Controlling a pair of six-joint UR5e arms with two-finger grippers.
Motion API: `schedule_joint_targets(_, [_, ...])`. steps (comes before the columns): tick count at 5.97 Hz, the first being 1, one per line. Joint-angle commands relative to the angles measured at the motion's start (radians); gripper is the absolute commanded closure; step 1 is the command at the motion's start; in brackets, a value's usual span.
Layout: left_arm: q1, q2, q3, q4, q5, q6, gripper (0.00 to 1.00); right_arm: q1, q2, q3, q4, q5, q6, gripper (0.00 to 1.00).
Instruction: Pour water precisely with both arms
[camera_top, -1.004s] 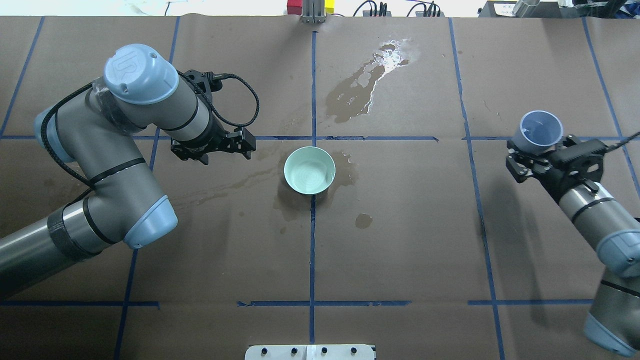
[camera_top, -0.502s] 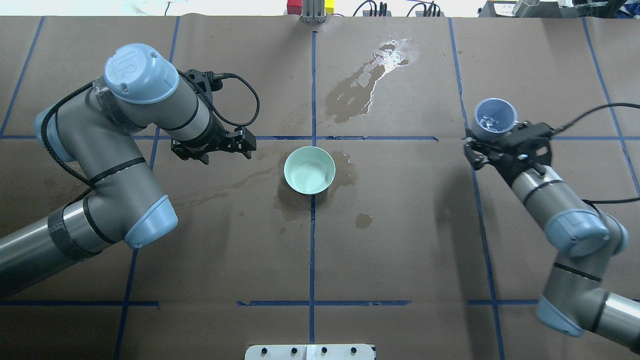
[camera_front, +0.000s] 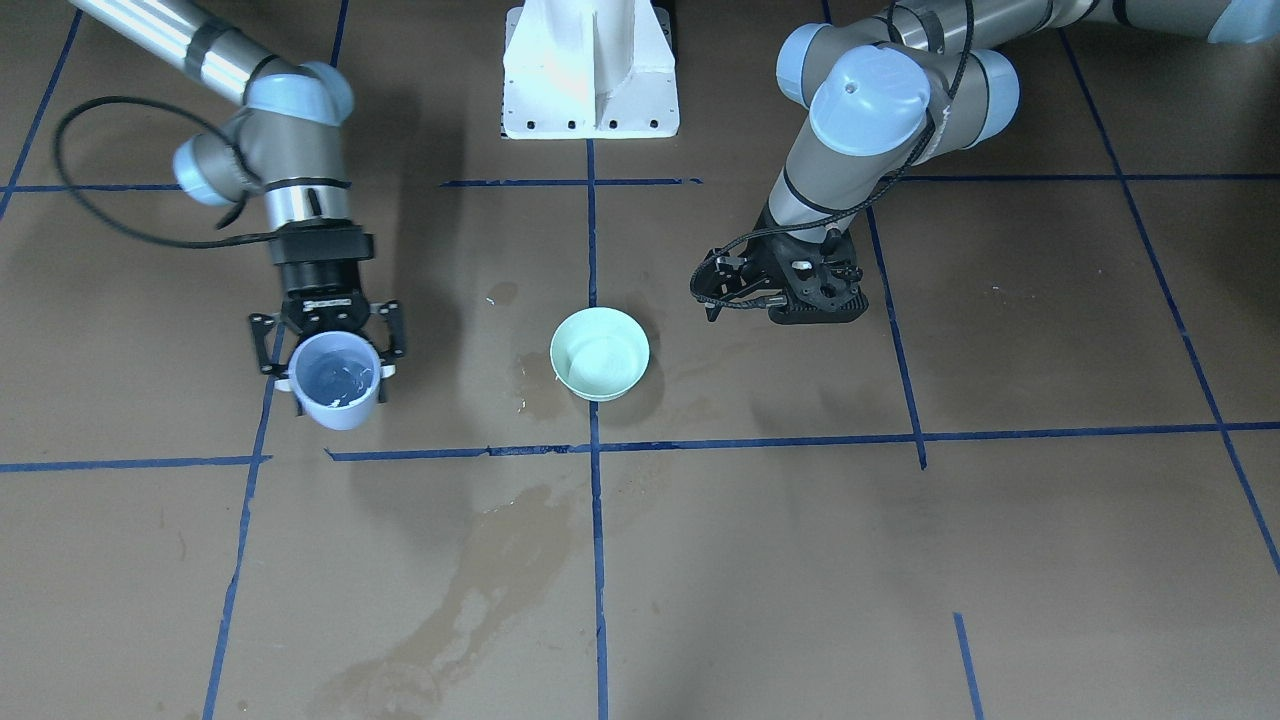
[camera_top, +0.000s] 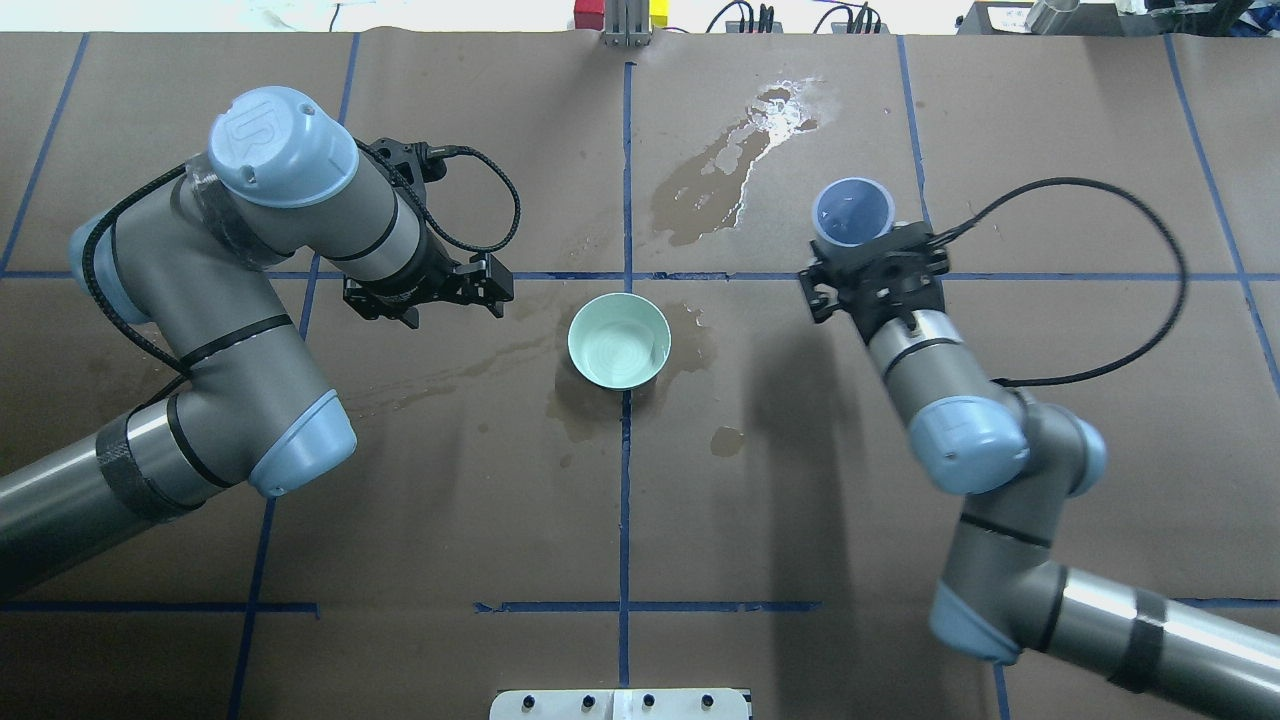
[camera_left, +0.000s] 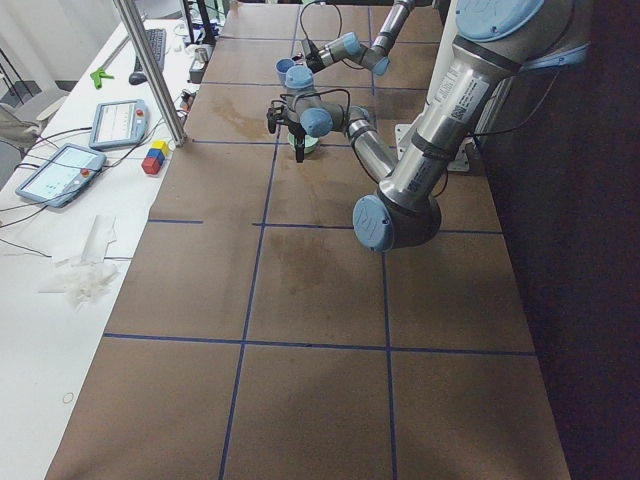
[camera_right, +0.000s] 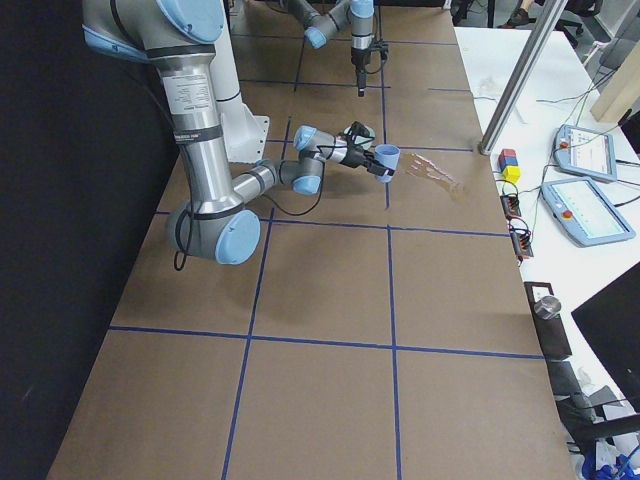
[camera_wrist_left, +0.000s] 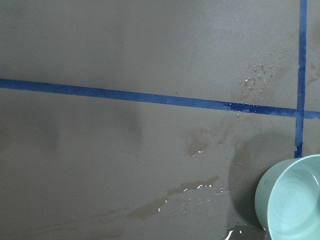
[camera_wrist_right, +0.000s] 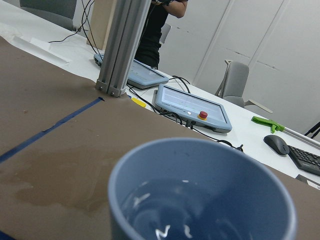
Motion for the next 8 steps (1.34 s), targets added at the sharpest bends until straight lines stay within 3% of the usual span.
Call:
schedule_joint_targets(1, [0.0,0.002,0.0,0.0,0.0,0.002,0.0,-0.081,0.114,-0.003,-0.191,-0.105,0.001,1.0])
schedule_joint_targets(3, [0.0,0.0,0.0,0.0,0.0,0.002,0.0,-0.113,0.192,-0.003,-0.451,-0.176,0.0,1.0])
schedule_joint_targets(5, [0.0,0.0,-0.002,0.0,0.0,0.002,0.0,-0.13,0.224,-0.004,-0.553,-0.228,-0.108,1.0])
schedule_joint_targets(8, [0.0,0.0,-0.002,-0.002,-0.002,0.002,0.0,-0.164,0.251,-0.013,-0.599,-0.271,-0.148,1.0])
